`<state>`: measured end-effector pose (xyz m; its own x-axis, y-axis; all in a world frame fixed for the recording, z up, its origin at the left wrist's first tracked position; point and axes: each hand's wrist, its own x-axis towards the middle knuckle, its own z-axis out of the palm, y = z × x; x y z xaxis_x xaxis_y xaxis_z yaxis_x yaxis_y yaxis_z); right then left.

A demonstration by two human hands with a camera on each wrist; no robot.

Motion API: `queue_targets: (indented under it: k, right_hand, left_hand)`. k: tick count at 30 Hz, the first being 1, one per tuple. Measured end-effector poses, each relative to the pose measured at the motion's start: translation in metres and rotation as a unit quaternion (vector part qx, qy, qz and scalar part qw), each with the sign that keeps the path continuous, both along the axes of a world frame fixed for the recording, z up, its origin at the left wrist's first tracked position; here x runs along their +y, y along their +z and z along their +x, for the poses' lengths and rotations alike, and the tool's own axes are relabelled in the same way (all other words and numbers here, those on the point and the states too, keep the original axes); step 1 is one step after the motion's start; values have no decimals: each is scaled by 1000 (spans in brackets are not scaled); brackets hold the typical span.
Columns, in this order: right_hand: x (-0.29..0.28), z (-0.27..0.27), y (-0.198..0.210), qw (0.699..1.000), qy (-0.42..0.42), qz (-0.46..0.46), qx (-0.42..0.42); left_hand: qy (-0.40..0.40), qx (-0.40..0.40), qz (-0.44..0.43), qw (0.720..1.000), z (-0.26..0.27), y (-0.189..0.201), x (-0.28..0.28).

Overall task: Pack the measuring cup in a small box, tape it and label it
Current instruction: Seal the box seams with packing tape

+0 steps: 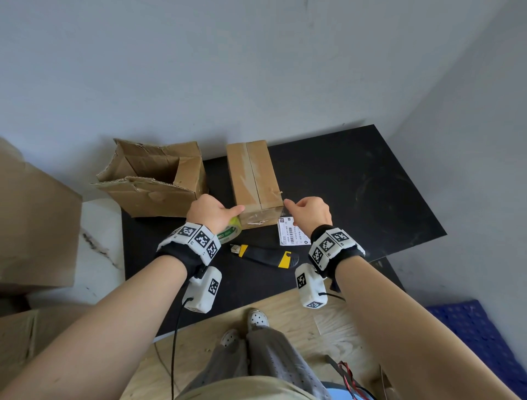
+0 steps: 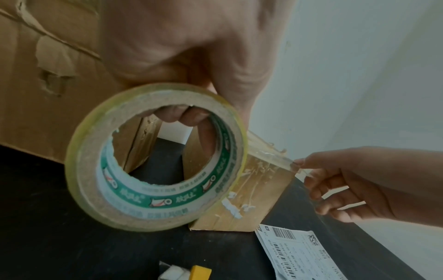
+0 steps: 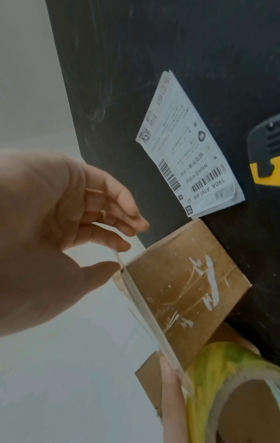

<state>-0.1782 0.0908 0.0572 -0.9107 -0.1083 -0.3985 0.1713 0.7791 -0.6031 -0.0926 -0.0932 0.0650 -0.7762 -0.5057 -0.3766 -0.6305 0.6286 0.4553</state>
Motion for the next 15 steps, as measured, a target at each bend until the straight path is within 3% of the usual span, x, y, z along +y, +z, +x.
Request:
queue_targets:
  k: [8,13,15]
  right_hand:
    - [-1,6,4,997,6,66,26]
    - [13,5,6,998,-32,47,33]
    - [18,7,5,997,-15,29,76]
  left_hand:
    - [2,-5,-7,1000,0,1,5]
    - [14,-9,-8,1000,2,1,7]
    - [10,-12,-8,1000,2,3,7]
